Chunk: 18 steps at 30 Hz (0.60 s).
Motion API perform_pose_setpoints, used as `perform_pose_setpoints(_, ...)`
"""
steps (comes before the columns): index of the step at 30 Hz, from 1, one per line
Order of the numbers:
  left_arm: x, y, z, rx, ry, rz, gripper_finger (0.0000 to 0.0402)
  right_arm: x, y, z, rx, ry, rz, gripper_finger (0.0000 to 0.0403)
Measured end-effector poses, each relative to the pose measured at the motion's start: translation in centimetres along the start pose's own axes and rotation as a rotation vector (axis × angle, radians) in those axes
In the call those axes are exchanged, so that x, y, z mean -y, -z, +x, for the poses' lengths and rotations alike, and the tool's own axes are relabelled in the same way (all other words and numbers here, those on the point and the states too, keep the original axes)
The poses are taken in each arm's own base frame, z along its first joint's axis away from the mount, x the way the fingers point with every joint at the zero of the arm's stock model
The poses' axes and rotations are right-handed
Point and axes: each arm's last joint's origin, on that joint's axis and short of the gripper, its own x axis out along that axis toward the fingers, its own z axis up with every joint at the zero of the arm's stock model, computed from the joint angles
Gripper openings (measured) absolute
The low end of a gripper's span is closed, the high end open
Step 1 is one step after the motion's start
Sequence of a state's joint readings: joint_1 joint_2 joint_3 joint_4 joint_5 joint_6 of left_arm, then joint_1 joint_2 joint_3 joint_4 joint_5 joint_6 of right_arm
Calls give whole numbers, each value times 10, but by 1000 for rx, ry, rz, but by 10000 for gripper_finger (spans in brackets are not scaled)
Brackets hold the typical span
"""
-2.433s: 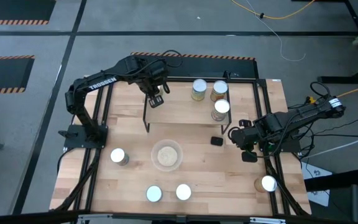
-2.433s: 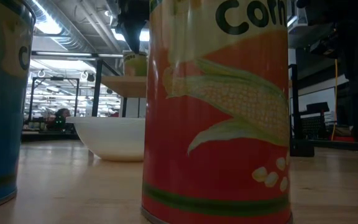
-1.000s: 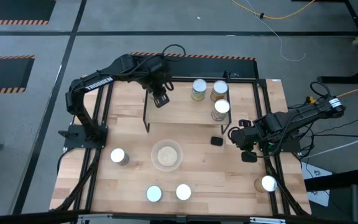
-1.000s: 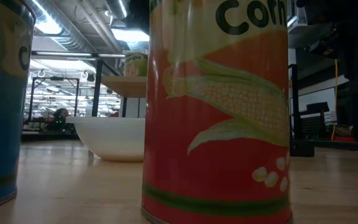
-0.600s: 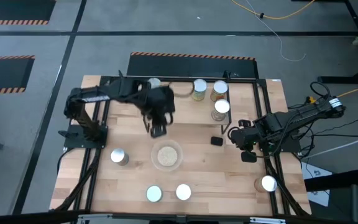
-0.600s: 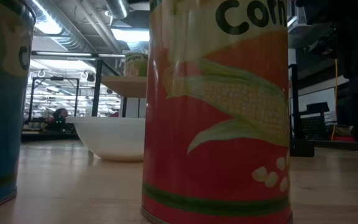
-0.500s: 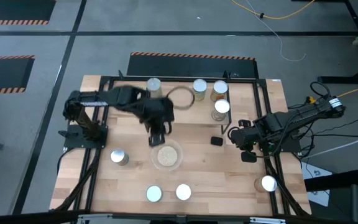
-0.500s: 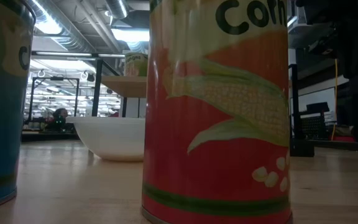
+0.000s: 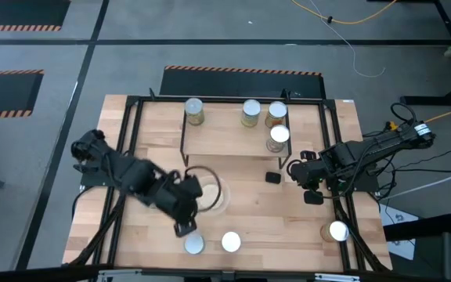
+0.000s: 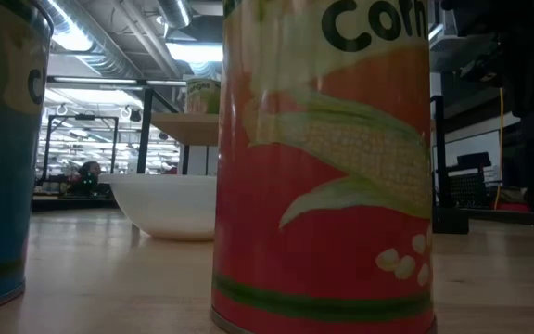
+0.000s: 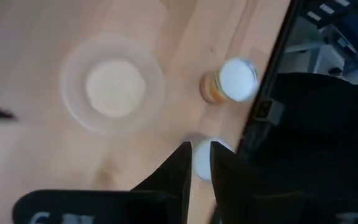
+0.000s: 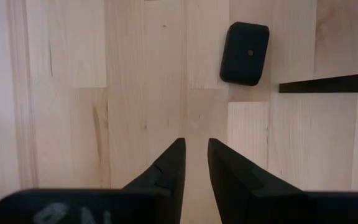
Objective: Pick and place cans onto a shelf
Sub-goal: Put the canned bottom cherries on the shelf
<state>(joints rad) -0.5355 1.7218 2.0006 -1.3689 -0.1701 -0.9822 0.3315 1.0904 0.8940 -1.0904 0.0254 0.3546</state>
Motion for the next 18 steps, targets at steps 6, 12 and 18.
perform_pose_setpoints(6, 23, 31, 10, -59, -18, -164, 75, 0, 0, 0, -1, 0, 0, 74)
perform_pose_setpoints(12, 42, 49, 37, -110, -69, -226, 104, 0, 0, 0, -1, 0, -47, 74)
perform_pose_setpoints(18, 52, 57, 70, -158, -137, -216, 106, 0, 0, 0, 0, 0, -74, 74)
